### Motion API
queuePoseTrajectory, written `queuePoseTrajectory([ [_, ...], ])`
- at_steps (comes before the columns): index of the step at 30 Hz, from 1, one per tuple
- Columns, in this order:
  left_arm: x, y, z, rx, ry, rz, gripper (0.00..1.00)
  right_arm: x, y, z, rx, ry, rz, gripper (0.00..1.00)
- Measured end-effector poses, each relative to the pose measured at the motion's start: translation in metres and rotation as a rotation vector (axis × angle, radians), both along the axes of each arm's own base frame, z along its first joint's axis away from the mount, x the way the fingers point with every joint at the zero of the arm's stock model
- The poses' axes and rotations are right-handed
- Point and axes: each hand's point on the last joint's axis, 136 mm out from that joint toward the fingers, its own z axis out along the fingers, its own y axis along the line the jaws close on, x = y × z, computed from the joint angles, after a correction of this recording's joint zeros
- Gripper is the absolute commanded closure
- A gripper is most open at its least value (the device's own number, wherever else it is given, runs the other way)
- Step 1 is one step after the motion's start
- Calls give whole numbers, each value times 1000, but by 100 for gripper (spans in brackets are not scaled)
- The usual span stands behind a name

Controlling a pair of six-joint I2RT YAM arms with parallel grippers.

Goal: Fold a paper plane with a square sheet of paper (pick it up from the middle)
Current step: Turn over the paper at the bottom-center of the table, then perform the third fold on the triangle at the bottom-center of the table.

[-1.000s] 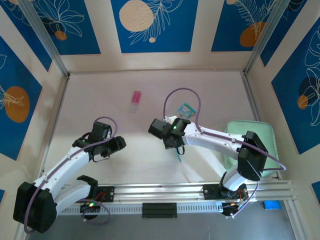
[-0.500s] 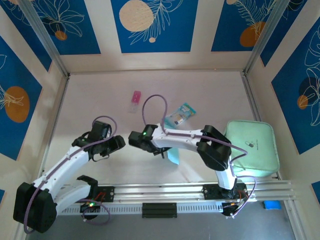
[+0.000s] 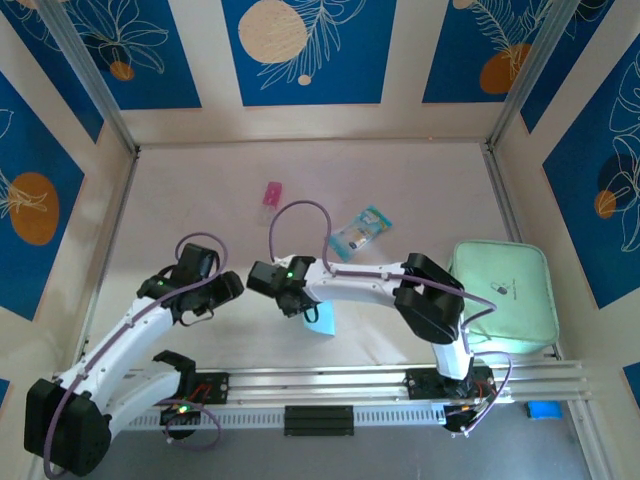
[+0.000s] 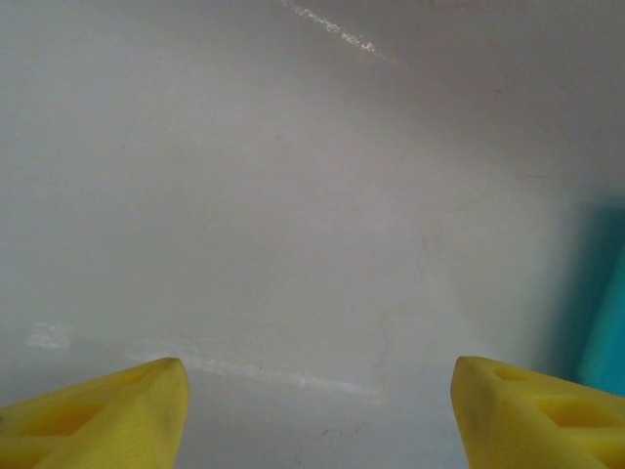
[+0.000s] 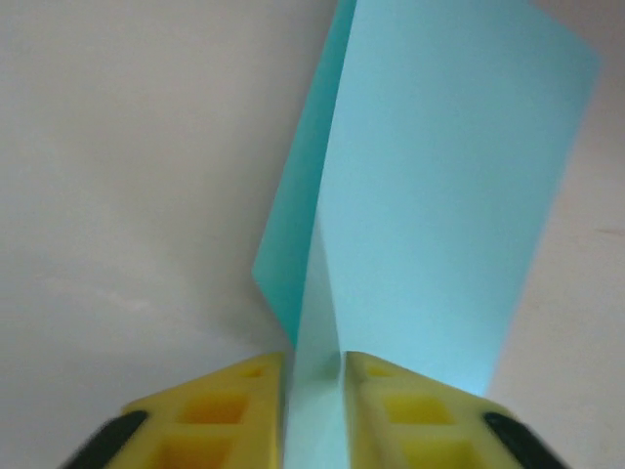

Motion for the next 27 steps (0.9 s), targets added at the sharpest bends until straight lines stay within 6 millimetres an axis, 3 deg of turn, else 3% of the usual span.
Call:
queuePoseTrajectory([
  [2,-1,-4,1,-18,3,-12,28,-7,5,1,89,32,27,57],
  [6,2,-19,5,-91,-8,-63,28,-11,5,23,303,56,31,56],
  [10,7,-42,6,-196,-13,-126,35,1,-12,44,525,63,-33,71],
  [13,6,-56,-1,-255,17,-164,41,7,-36,34,635,102,-112,85],
  [16,4,-70,-7,-292,47,-210,44,6,-62,7,692,169,-200,90],
  [19,2,-84,-11,-321,61,-244,45,-4,-76,-14,726,246,-247,91],
  [27,-1,-109,-24,-366,101,-297,46,-9,-52,-16,841,350,-204,94],
])
